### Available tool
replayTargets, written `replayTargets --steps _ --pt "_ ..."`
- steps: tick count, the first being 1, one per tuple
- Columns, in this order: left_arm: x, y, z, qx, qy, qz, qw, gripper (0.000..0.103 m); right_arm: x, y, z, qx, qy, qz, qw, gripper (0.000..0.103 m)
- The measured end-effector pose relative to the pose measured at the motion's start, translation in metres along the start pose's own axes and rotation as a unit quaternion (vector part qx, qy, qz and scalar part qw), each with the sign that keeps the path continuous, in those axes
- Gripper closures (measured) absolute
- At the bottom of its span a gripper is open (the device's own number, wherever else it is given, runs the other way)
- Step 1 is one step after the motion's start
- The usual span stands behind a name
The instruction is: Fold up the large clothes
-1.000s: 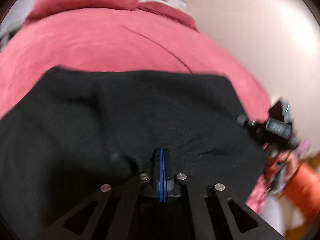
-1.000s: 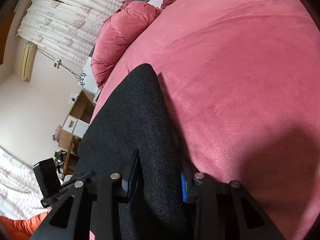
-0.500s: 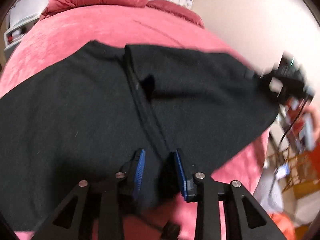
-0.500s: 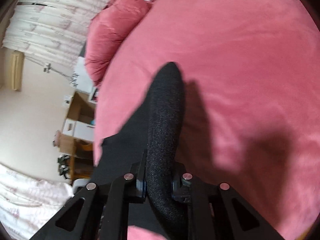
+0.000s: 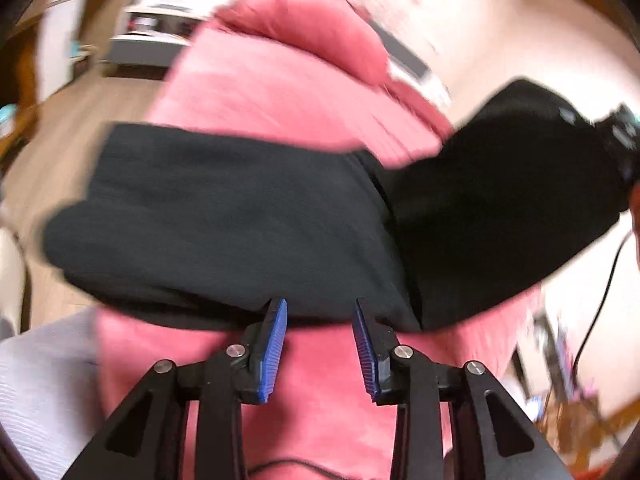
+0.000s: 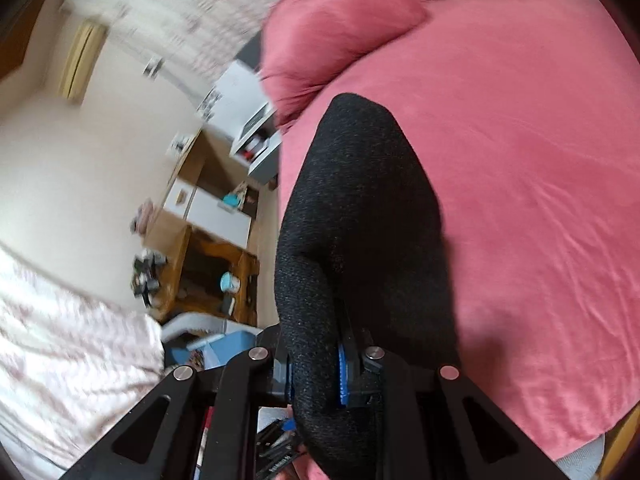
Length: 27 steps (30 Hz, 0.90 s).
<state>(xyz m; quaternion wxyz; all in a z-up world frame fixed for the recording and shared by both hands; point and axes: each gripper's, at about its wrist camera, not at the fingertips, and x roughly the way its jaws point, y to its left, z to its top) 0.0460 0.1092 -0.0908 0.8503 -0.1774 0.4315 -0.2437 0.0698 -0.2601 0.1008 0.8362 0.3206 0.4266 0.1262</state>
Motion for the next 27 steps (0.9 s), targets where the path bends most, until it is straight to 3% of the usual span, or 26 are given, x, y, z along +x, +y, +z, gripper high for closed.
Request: replayTargets --steps 4,6,8,12,13,15,16,18,20,23,24,27 --pt "-0.04 0.042 0.006 -0.053 -0.078 0.03 0.9951 0.062 0.062 0.077 -0.022 -0.058 0.024 -0.024 0.998 0.088" --pt "-0.05 0.067 0.003 -0.072 -0.1 0.063 0.9904 0.054 0.102 0.113 -0.043 -0.099 0.035 -0.047 0.993 0.088" --pt "-0.057 0.085 0.001 -0.089 -0.109 0.083 0.9865 0.054 0.157 0.145 -0.076 -0.143 0.05 -0.081 0.985 0.087" --pt "-0.087 0.139 0.003 -0.148 -0.127 0.111 0.9746 0.053 0.26 0.175 -0.143 -0.209 0.101 -0.14 0.963 0.079" --pt "-0.088 0.148 0.002 -0.166 -0.127 0.114 0.9713 0.053 0.287 0.175 -0.161 -0.214 0.125 -0.143 0.958 0.075" --pt "-0.088 0.164 -0.007 -0.197 -0.135 0.124 0.9631 0.053 0.326 0.172 -0.19 -0.197 0.182 -0.111 0.957 0.067" --pt "-0.089 0.171 -0.01 -0.207 -0.142 0.126 0.9598 0.051 0.33 0.173 -0.201 -0.199 0.182 -0.104 0.957 0.059" --pt "-0.093 0.188 -0.014 -0.23 -0.145 0.131 0.9533 0.049 0.316 0.183 -0.208 -0.224 0.165 -0.047 0.959 0.059" --pt "-0.092 0.195 -0.017 -0.241 -0.146 0.113 0.9528 0.049 0.291 0.19 -0.206 -0.244 0.165 0.022 0.955 0.059" --pt "-0.088 0.182 -0.005 -0.218 -0.144 0.081 0.9619 0.049 0.239 0.182 -0.197 -0.267 0.109 0.061 0.956 0.059" --pt "-0.083 0.169 -0.001 -0.202 -0.134 0.055 0.9687 0.049 0.22 0.172 -0.191 -0.265 0.081 0.063 0.959 0.059" --pt "-0.067 0.145 0.017 -0.182 -0.091 0.015 0.979 0.049 0.173 0.118 -0.169 -0.205 0.012 0.026 0.978 0.059"
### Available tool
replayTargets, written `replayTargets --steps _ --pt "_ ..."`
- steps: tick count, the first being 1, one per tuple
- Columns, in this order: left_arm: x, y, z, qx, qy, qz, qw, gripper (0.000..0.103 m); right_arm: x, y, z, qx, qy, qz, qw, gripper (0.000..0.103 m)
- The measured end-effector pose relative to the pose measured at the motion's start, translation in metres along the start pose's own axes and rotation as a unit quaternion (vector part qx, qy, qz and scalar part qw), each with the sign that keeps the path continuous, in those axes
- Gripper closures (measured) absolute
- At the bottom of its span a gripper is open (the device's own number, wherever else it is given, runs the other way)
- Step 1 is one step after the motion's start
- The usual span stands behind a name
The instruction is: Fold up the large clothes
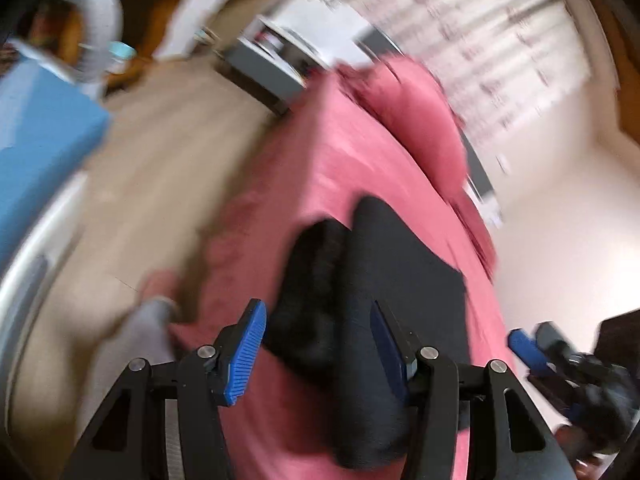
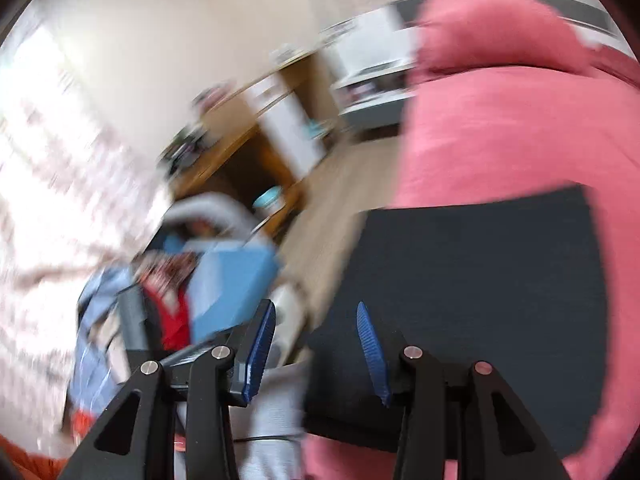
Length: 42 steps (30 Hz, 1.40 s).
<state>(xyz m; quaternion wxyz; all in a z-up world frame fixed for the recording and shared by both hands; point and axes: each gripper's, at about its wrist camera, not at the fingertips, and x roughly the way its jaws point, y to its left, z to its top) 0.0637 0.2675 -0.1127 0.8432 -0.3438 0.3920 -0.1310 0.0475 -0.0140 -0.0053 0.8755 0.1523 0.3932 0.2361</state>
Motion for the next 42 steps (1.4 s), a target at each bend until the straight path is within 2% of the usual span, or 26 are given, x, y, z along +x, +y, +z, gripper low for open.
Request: replayTargets --steps 2,6,8,11,15,17,18,19,20,21,22,23,24,25,26,28,30,31,32,33,34,35,36,38,40,42 --pt "0.014 -0.02 -0.002 0.026 0.021 -0.004 0.9994 0.049 -0.03 -0.049 -0.009 0.077 -0.026 -0.032 0.996 0.059" --pt "0.037 -0.044 -0.008 0.091 0.053 0.055 0.9929 0.049 -0.08 -0.132 -0.034 0.174 -0.054 -0.097 0.978 0.059" --pt "0.041 -0.049 -0.013 0.103 0.055 0.07 0.9907 0.049 -0.096 -0.156 -0.052 0.204 -0.057 -0.114 0.971 0.059" --pt "0.041 -0.051 -0.022 0.121 0.05 0.088 0.9875 0.047 -0.107 -0.18 -0.078 0.237 -0.05 -0.108 0.964 0.059" --pt "0.039 -0.053 -0.03 0.133 0.054 0.11 0.9835 0.045 -0.091 -0.19 -0.095 0.247 -0.023 -0.065 0.967 0.059" --pt "0.039 -0.051 -0.035 0.129 0.064 0.118 0.9825 0.035 -0.08 -0.197 -0.101 0.251 -0.012 -0.048 0.967 0.059" --pt "0.042 -0.05 -0.038 0.124 0.076 0.123 0.9817 0.033 -0.072 -0.199 -0.101 0.256 -0.005 -0.043 0.966 0.059" --pt "0.047 -0.047 -0.04 0.111 0.097 0.114 0.9825 0.041 -0.065 -0.203 -0.102 0.263 0.001 -0.037 0.964 0.059" --pt "0.051 -0.045 -0.041 0.099 0.113 0.098 0.9837 0.056 -0.054 -0.207 -0.102 0.276 0.007 -0.024 0.961 0.062" --pt "0.055 -0.046 -0.041 0.092 0.125 0.1 0.9828 0.06 -0.05 -0.208 -0.103 0.28 0.006 -0.019 0.96 0.067" --pt "0.052 -0.052 -0.038 0.097 0.123 0.107 0.9818 0.069 -0.048 -0.205 -0.098 0.27 0.006 -0.024 0.963 0.076" --pt "0.045 -0.059 -0.033 0.104 0.117 0.101 0.9825 0.072 -0.049 -0.196 -0.089 0.247 0.009 -0.037 0.968 0.081" --pt "0.036 -0.068 -0.026 0.111 0.106 0.089 0.9841 0.082 -0.052 -0.184 -0.082 0.223 0.002 -0.042 0.974 0.083" --pt "0.029 -0.074 -0.02 0.114 0.097 0.079 0.9855 0.084 -0.059 -0.172 -0.074 0.197 -0.011 -0.045 0.979 0.085" --pt "0.017 -0.082 -0.008 0.119 0.083 0.066 0.9871 0.084 -0.07 -0.157 -0.063 0.165 -0.031 -0.044 0.985 0.087" --pt "0.011 -0.087 0.005 0.129 0.069 0.066 0.9871 0.084 -0.076 -0.146 -0.054 0.149 -0.04 -0.046 0.987 0.087" --pt "0.021 -0.077 0.005 0.135 0.077 0.077 0.9848 0.084 -0.068 -0.152 -0.057 0.168 -0.014 -0.041 0.985 0.087" --pt "0.029 -0.07 0.001 0.142 0.083 0.085 0.9827 0.084 -0.055 -0.157 -0.064 0.164 0.013 -0.047 0.985 0.086" --pt "0.04 -0.06 -0.006 0.156 0.091 0.098 0.9787 0.084 -0.038 -0.164 -0.077 0.154 0.048 -0.058 0.985 0.081" --pt "0.051 -0.048 -0.015 0.163 0.106 0.114 0.9742 0.081 -0.03 -0.169 -0.088 0.155 0.059 -0.062 0.984 0.077" --pt "0.054 -0.039 -0.022 0.158 0.112 0.111 0.9747 0.08 -0.03 -0.174 -0.097 0.166 0.049 -0.056 0.983 0.07" --pt "0.047 -0.037 -0.023 0.152 0.099 0.097 0.9786 0.079 -0.038 -0.181 -0.104 0.196 0.029 -0.044 0.979 0.062" --pt "0.036 -0.037 -0.022 0.146 0.082 0.085 0.9822 0.071 -0.045 -0.185 -0.105 0.221 0.02 -0.038 0.974 0.061" --pt "0.021 -0.039 -0.02 0.148 0.061 0.107 0.9813 0.061 -0.068 -0.193 -0.106 0.257 -0.02 -0.027 0.966 0.061" --pt "0.004 -0.045 -0.015 0.146 0.022 0.124 0.9812 0.062 -0.086 -0.194 -0.096 0.243 -0.051 -0.052 0.967 0.061" --pt "-0.003 -0.057 -0.01 0.16 -0.009 0.124 0.9793 0.062 -0.092 -0.187 -0.076 0.195 -0.061 -0.084 0.975 0.061"
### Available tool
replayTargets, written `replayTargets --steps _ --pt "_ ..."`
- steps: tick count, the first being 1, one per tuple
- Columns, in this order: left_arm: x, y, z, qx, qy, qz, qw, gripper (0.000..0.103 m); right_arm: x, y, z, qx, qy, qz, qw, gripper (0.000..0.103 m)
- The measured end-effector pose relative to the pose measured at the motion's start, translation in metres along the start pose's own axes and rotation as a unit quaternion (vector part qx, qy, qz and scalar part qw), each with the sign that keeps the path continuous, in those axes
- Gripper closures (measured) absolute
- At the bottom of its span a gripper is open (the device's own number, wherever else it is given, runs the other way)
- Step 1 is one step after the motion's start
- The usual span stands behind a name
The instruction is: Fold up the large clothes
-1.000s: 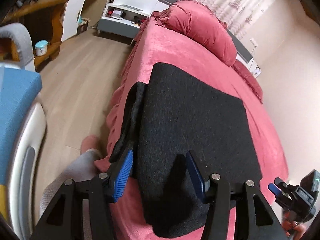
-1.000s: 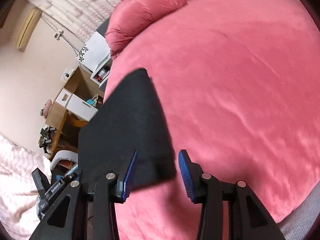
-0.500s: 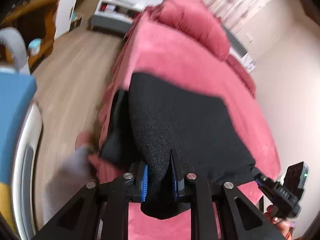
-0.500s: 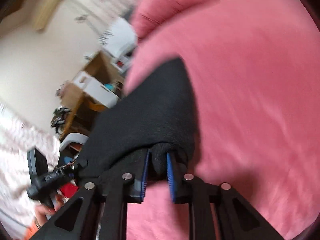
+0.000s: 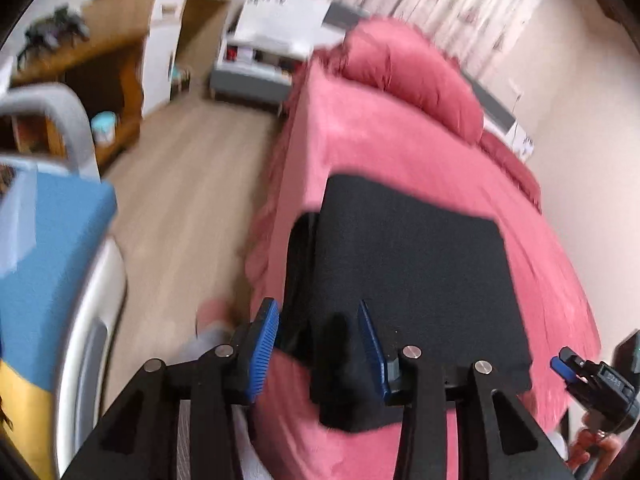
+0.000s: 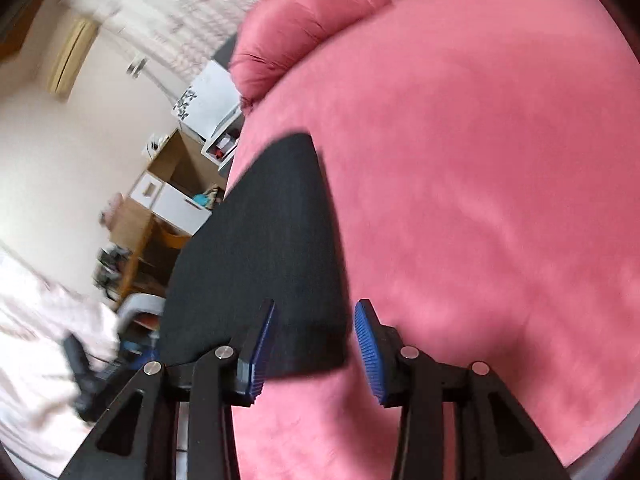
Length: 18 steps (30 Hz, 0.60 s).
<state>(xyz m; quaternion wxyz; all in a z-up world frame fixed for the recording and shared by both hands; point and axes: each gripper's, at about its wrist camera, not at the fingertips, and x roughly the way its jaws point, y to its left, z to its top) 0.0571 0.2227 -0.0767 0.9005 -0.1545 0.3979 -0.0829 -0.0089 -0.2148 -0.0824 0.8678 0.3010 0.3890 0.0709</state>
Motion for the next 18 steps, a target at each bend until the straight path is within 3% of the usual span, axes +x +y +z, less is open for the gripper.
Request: replayTargets --steps 3,7,11,16,18 --pt "0.007 -0.032 0.015 0.054 -0.023 0.002 0.9983 0.057 0.013 0.03 0.023 -0.079 -0.011 -0.026 0.996 0.061" --pt "0.051 -0.079 0.027 0.145 -0.005 0.006 0.9893 0.052 0.054 0.073 0.037 -0.169 -0.005 -0.062 0.984 0.061" --pt "0.105 -0.089 0.026 0.206 0.019 0.069 0.976 0.052 0.107 0.101 0.051 -0.242 0.015 -0.106 0.964 0.061" --pt "0.125 -0.07 0.022 0.192 0.01 0.065 0.9792 0.049 0.169 0.098 0.065 -0.279 0.058 -0.169 0.944 0.062" --pt "0.128 -0.07 0.019 0.196 0.004 0.07 0.978 0.048 0.182 0.094 0.069 -0.27 0.046 -0.176 0.946 0.059"
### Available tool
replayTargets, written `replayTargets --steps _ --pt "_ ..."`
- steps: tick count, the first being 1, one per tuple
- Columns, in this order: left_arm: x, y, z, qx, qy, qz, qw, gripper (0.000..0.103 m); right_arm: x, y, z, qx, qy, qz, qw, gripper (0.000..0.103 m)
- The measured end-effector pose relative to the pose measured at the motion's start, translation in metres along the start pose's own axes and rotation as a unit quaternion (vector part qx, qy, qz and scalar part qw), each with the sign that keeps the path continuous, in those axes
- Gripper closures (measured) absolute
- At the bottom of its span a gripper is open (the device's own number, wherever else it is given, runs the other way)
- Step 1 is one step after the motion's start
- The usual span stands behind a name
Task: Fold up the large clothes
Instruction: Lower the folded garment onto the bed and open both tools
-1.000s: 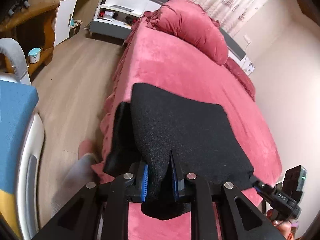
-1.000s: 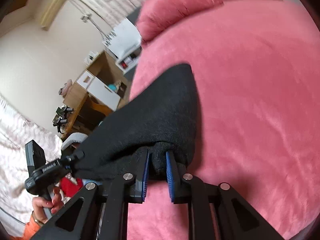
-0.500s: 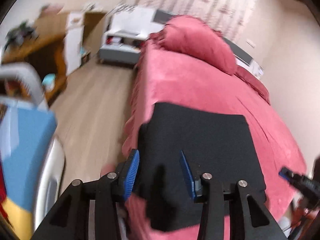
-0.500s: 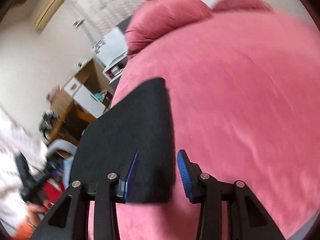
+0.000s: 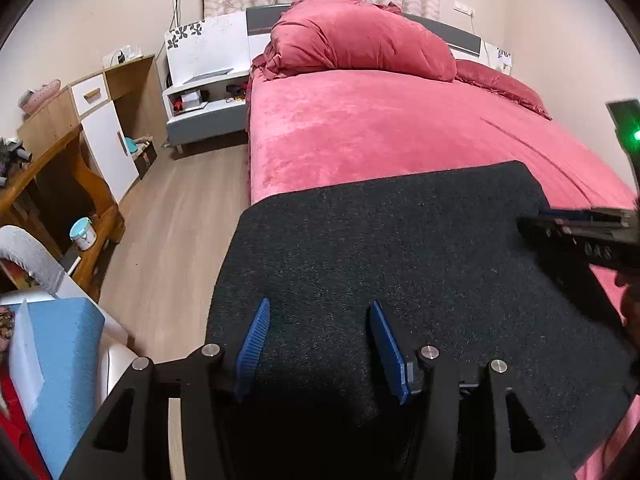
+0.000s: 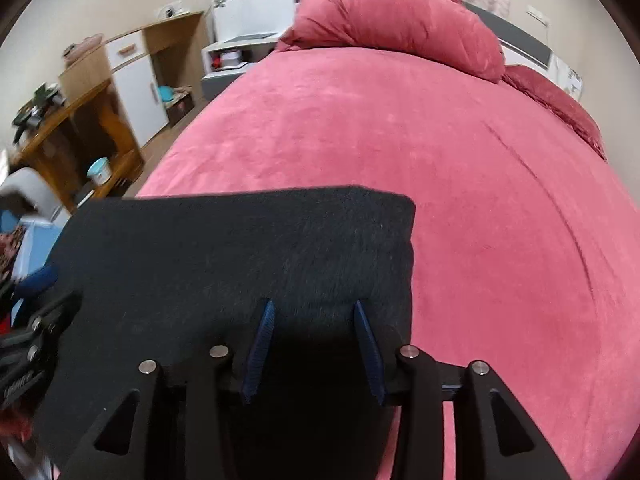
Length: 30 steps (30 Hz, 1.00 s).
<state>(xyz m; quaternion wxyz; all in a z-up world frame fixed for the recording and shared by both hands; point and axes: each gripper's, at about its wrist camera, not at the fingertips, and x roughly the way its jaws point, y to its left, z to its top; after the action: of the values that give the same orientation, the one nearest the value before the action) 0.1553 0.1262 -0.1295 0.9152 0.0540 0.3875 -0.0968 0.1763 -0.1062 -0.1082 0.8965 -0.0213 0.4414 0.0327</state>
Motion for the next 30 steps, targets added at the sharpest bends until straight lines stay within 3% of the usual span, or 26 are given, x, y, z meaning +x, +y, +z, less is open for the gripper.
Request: replayTargets --steps 6,10,15,21,26,30 --pt "-0.008 -0.007 0.003 0.003 0.008 0.011 0.9999 0.047 -0.023 -0.005 -0.013 0.027 -0.018 0.002 0.999 0.059" --pt "-0.022 -0.009 0.004 -0.017 0.023 0.017 0.9994 0.036 -0.067 -0.005 -0.039 0.078 -0.038 0.057 0.995 0.059" --pt "-0.039 -0.011 -0.008 -0.03 0.03 0.022 0.9989 0.031 -0.096 0.012 -0.083 0.078 -0.042 0.086 0.992 0.059" --pt "-0.046 -0.014 -0.024 -0.025 0.036 0.021 0.9988 0.031 -0.097 0.028 -0.137 0.023 -0.041 0.041 0.998 0.058" --pt "-0.056 -0.015 -0.027 -0.027 0.042 0.024 0.9985 0.031 -0.098 0.027 -0.133 0.04 -0.03 0.041 0.998 0.058" --pt "-0.063 -0.015 -0.032 -0.028 0.042 0.028 0.9983 0.023 -0.101 0.028 -0.137 0.042 -0.038 0.036 0.998 0.057"
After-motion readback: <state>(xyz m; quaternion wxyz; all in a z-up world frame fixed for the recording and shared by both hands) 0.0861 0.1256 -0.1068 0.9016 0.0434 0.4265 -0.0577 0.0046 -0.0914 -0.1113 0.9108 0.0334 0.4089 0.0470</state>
